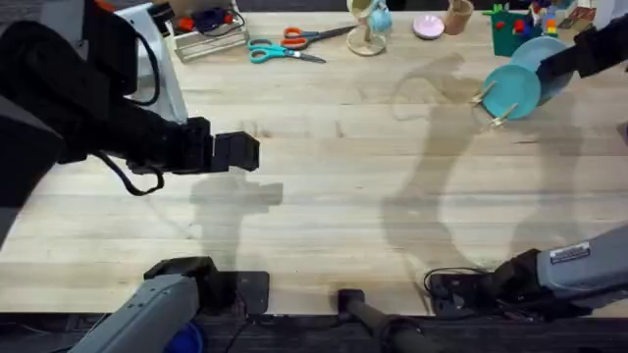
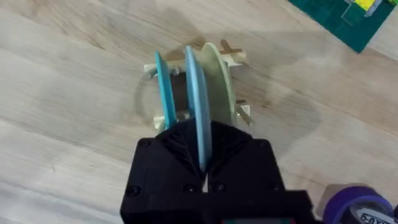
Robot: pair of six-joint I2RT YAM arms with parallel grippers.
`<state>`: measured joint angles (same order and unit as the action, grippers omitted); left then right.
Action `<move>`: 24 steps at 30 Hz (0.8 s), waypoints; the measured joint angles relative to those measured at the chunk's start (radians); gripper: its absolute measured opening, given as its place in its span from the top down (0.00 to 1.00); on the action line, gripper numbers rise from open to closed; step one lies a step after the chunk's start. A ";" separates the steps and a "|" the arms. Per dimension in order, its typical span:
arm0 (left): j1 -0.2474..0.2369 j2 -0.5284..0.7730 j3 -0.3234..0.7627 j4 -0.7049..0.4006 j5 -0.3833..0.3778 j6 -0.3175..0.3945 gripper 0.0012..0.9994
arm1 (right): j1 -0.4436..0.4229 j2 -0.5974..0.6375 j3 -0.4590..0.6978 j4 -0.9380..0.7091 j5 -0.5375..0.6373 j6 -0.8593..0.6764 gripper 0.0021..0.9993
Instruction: Pick up the plates from the table one by one and place each into a slot on the dish rack.
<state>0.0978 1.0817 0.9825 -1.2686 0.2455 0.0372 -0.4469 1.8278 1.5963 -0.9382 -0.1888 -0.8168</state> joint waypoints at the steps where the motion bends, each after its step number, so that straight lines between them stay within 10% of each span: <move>1: 0.000 0.000 0.000 0.000 0.000 0.000 0.01 | 0.000 0.000 0.000 0.000 0.002 0.000 0.96; 24: 0.000 0.000 0.000 0.000 0.000 0.000 0.01 | 0.000 0.000 0.000 -0.002 0.021 0.001 0.84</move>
<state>0.0978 1.0817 0.9825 -1.2686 0.2455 0.0372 -0.4469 1.8282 1.5963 -0.9406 -0.1677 -0.8158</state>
